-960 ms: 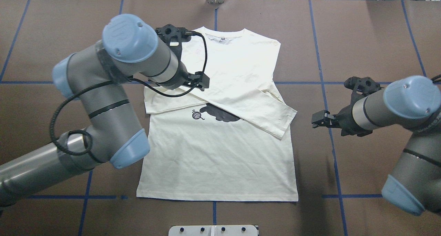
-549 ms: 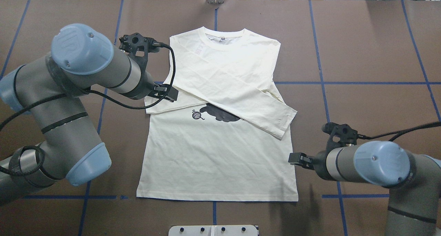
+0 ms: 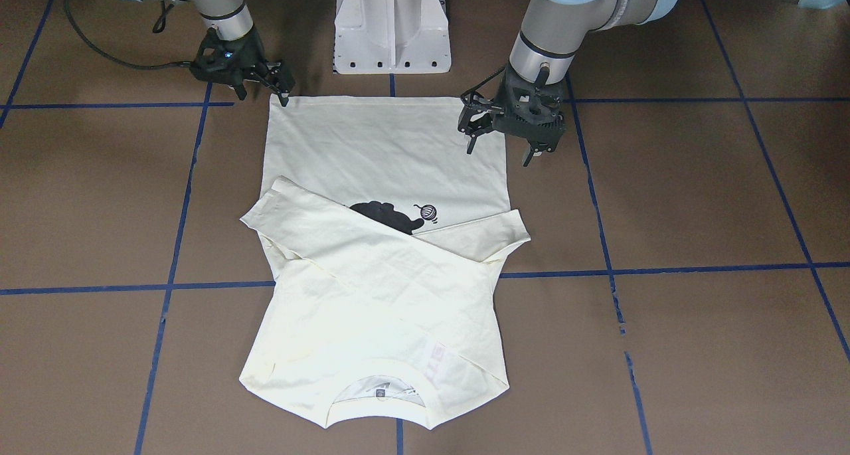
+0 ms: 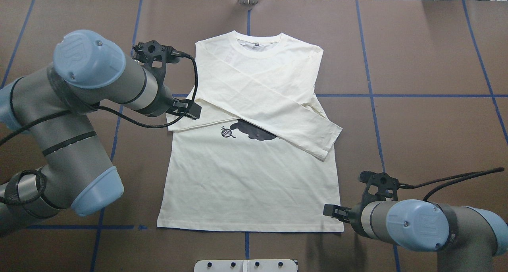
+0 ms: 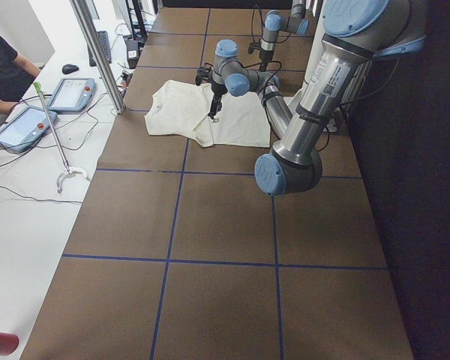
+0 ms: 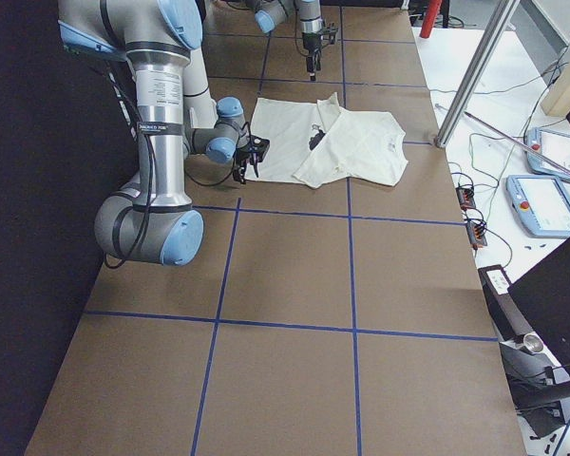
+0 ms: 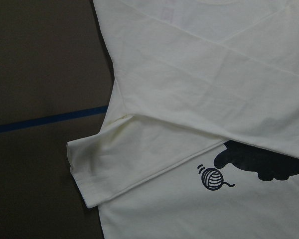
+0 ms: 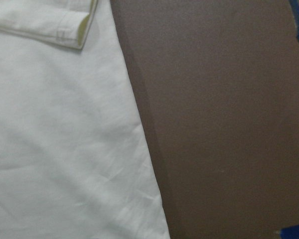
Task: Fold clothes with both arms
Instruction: 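Release the sleeve with the left gripper while the right gripper lowers toward the hem, then move both grippers to the hem corners nearest the robot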
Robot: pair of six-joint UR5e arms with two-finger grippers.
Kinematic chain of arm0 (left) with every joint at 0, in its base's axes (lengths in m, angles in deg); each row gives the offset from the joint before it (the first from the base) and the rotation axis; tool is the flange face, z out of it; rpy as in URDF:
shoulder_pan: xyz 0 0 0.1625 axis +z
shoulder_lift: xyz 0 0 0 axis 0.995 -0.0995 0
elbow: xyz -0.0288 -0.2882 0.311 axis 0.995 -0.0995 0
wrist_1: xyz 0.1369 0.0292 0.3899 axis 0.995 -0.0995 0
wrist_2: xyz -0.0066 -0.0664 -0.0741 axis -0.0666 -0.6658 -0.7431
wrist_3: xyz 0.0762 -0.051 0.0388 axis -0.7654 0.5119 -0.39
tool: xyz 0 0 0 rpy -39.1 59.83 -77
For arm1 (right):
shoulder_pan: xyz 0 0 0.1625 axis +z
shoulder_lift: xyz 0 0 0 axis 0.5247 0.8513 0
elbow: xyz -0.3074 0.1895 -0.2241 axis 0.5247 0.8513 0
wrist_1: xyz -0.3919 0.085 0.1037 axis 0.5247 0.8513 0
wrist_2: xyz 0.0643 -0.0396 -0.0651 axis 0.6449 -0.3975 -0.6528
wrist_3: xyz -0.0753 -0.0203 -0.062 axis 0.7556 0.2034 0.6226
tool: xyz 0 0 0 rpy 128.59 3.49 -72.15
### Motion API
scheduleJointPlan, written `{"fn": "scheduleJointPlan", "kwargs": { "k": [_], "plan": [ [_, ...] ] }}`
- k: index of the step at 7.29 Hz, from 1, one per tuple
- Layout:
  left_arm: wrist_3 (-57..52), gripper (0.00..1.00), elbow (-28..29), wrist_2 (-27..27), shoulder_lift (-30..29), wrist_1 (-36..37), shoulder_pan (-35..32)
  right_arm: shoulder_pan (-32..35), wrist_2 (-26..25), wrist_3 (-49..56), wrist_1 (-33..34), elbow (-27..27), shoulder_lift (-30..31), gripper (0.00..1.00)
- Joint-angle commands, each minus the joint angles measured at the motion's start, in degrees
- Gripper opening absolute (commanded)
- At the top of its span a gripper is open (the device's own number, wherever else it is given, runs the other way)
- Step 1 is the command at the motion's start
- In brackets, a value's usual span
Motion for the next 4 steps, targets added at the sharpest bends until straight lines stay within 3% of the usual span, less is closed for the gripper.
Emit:
{"fn": "scheduleJointPlan", "kwargs": {
  "k": [1, 4],
  "plan": [
    [0.00, 1.00, 0.18, 0.06, 0.06, -0.10, -0.02, -0.94, 0.30, 0.11, 0.43, 2.06, -2.64, 0.99],
    [0.00, 1.00, 0.45, -0.03, -0.12, -0.36, 0.15, -1.03, 1.01, 0.38, 0.43, 2.95, -3.09, 0.92]
  ]
}}
